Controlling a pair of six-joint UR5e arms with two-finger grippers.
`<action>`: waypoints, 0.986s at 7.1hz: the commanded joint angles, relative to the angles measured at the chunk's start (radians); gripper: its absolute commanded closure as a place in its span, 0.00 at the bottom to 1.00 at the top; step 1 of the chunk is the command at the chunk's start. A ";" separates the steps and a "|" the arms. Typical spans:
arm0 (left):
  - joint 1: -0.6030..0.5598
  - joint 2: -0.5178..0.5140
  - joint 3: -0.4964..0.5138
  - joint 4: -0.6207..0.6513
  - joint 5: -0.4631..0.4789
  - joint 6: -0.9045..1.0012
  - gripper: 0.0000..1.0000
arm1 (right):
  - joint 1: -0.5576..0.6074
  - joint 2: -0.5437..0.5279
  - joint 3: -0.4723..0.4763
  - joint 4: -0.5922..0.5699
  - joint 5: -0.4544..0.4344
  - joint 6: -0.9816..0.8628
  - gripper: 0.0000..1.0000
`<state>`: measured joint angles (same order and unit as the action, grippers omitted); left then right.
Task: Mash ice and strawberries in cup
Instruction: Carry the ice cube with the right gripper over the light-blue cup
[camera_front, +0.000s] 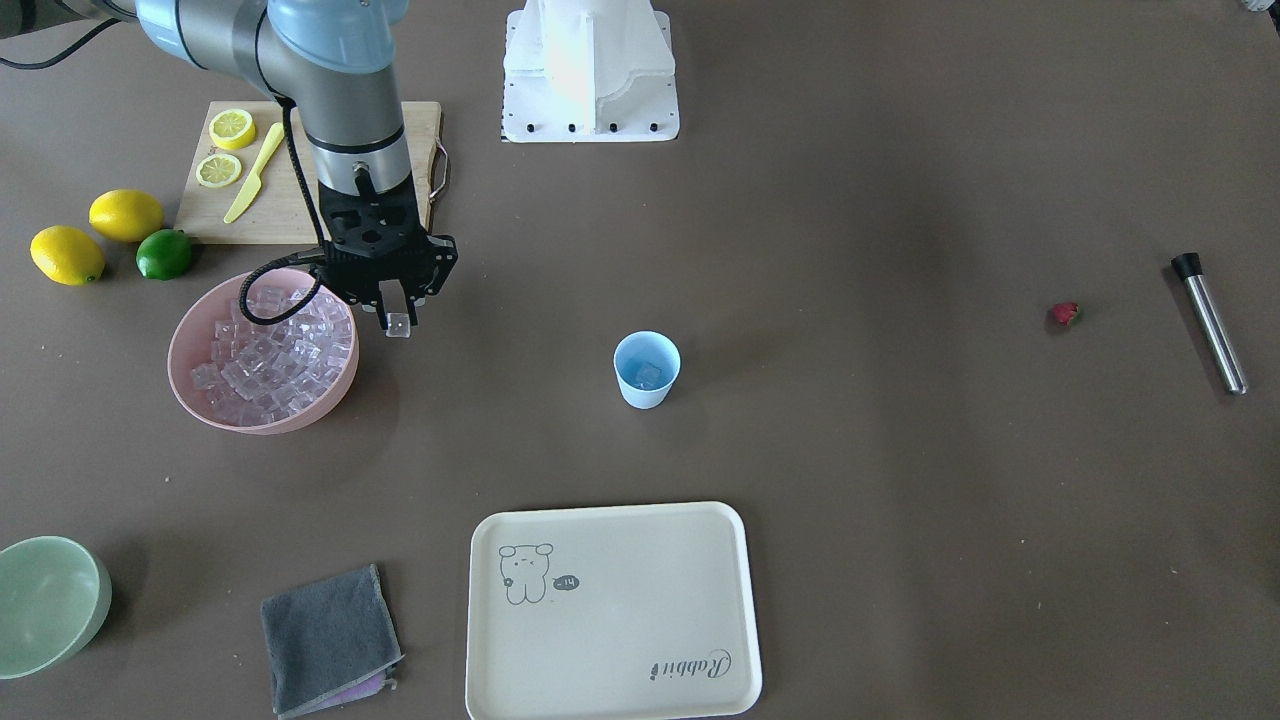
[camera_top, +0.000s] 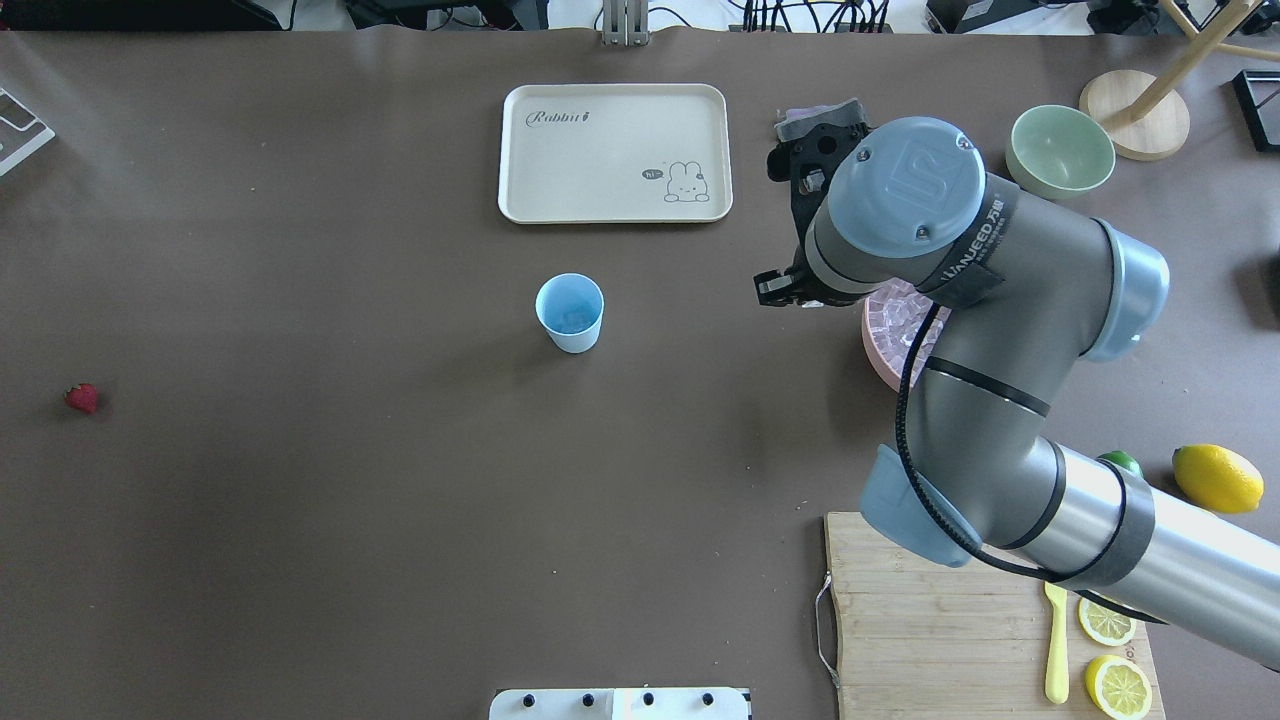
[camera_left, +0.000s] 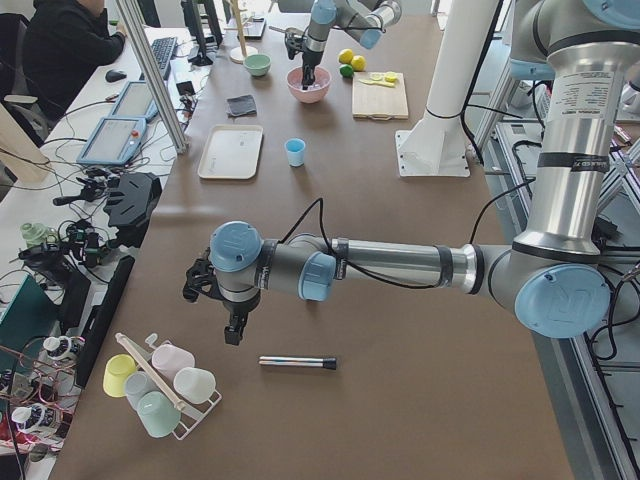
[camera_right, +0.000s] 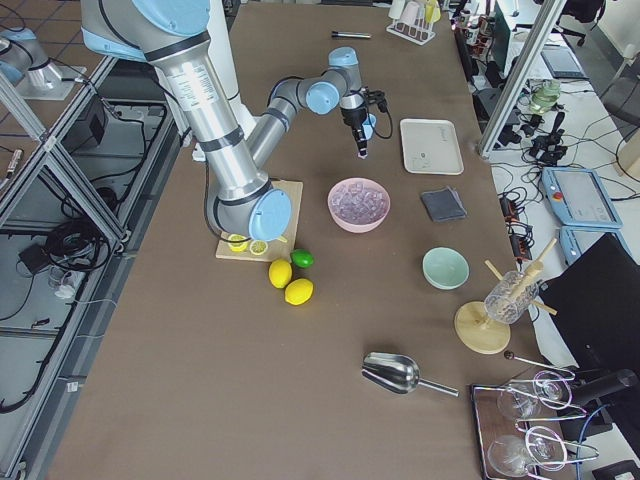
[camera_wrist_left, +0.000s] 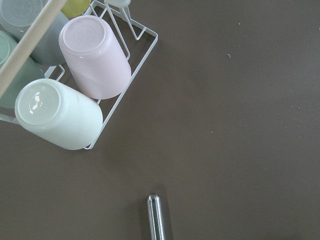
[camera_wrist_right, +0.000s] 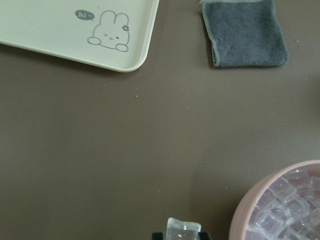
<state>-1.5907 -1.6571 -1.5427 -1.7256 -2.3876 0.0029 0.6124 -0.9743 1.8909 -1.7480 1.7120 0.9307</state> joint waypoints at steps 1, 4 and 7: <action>0.000 -0.004 -0.007 0.001 -0.001 -0.001 0.01 | -0.100 0.165 -0.102 0.015 -0.069 0.150 0.95; 0.000 -0.003 -0.011 0.000 -0.001 -0.001 0.01 | -0.155 0.193 -0.297 0.353 -0.178 0.284 0.95; 0.000 -0.006 -0.008 0.000 -0.001 -0.001 0.01 | -0.155 0.272 -0.371 0.361 -0.212 0.385 0.95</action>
<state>-1.5907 -1.6621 -1.5521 -1.7257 -2.3888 0.0002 0.4579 -0.7272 1.5468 -1.3911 1.5119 1.2778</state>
